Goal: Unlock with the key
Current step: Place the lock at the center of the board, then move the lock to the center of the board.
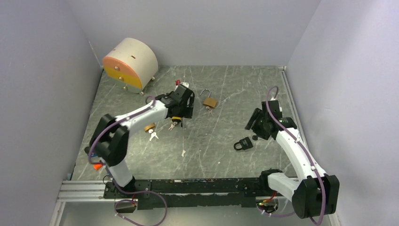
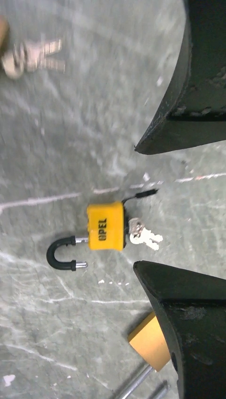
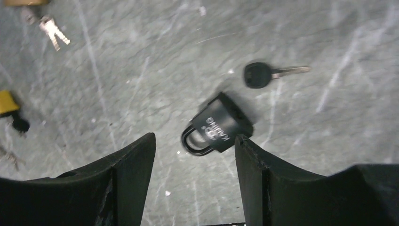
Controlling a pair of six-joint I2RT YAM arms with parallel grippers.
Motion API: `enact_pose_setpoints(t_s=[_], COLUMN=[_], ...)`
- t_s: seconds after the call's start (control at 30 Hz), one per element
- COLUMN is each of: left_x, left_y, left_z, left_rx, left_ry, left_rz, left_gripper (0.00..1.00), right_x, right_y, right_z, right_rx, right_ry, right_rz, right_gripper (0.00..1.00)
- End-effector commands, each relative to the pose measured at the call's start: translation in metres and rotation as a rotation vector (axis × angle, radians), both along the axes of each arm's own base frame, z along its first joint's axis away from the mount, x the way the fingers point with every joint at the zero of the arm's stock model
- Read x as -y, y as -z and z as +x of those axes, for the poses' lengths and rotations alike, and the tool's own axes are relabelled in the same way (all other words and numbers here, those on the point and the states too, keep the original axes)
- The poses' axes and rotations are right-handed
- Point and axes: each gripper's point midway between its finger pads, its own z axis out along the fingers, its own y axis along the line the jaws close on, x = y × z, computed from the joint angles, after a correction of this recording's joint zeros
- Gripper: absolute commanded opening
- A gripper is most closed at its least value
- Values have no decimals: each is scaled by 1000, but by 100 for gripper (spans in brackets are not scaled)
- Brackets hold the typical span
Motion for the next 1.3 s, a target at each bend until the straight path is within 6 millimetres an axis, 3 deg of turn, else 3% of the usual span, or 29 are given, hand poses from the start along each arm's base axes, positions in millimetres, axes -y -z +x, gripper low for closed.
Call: enact_pose_setpoints(t_s=[0.0,0.07,0.2,0.5,0.53,0.6,0.87,1.03,1.17,1.23,1.27], left_x=[28,34,51,65,66,66,61,59,57,56,54], left_y=[-57,-72,-78,-68,-67,-66,-64,-56,-50,-46,-44], left_z=[-8,-21,-48,-87,-90,-94,-98,-92,-92,-92,-92], left_rx=[107,121,85,3,-5,-12,15,20,0,0,-1], left_ry=[98,132,213,337,349,362,399,399,393,383,372], left_rz=[-256,-346,-508,-659,-663,-670,-656,-624,-612,-613,-611], left_gripper=[86,86,82,82,81,81,82,82,81,81,82], right_x=[37,46,51,52,51,48,8,-29,-77,-78,-69], right_y=[14,25,45,73,76,81,87,78,69,69,68], right_z=[-3,-6,-5,19,19,15,-32,-34,-35,-31,-27], right_rx=[-34,-64,-98,-153,-176,-229,-305,-331,-352,-348,-333], right_ry=[91,128,183,319,324,330,333,228,131,138,160], right_rz=[-124,-131,-109,-74,-71,-60,146,213,231,198,142], right_gripper=[64,62,59,61,54,32,27,25,27,28,30])
